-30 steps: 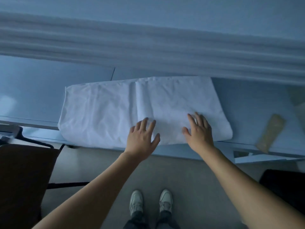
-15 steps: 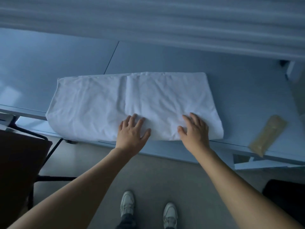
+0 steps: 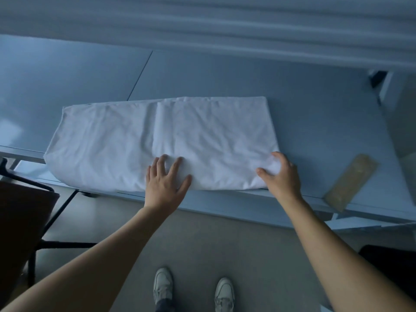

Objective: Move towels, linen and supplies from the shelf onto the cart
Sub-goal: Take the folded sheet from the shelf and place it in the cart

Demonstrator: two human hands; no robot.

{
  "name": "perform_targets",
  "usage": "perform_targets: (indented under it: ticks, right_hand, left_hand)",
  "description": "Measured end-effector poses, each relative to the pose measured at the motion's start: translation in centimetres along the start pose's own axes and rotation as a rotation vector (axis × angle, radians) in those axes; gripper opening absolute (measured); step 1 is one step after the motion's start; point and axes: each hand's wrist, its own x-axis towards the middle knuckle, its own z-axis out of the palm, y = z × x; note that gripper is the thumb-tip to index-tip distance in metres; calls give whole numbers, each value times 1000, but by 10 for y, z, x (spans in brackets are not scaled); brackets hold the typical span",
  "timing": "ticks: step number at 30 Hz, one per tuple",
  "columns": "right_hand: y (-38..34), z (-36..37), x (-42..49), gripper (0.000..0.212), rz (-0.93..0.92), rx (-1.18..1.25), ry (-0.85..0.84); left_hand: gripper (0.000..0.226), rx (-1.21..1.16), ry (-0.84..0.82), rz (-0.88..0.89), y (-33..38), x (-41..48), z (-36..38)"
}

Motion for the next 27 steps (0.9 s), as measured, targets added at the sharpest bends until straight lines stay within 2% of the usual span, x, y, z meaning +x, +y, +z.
perform_targets:
  ticks: [4, 13, 16, 19, 23, 27]
  right_hand:
    - [-2, 0, -2, 64, -10, -44, 26]
    - [-5, -4, -5, 61, -9, 120, -24]
    - [-5, -1, -8, 58, -58, 264, 65]
    - [-2, -7, -11, 55, -117, 302, 180]
    - [19, -38, -1, 54, -115, 262, 265]
    - [31, -56, -6, 56, -138, 165, 319]
  left_hand:
    - [64, -41, -30, -47, 4, 0, 5]
    - [64, -76, -33, -55, 3, 2, 2]
    - [67, -87, -42, -51, 4, 3, 3]
    - [71, -85, -81, -16, 14, 6, 4]
    - [81, -75, -238, 47, 51, 15, 11]
    - [82, -121, -284, 83, 75, 18, 12]
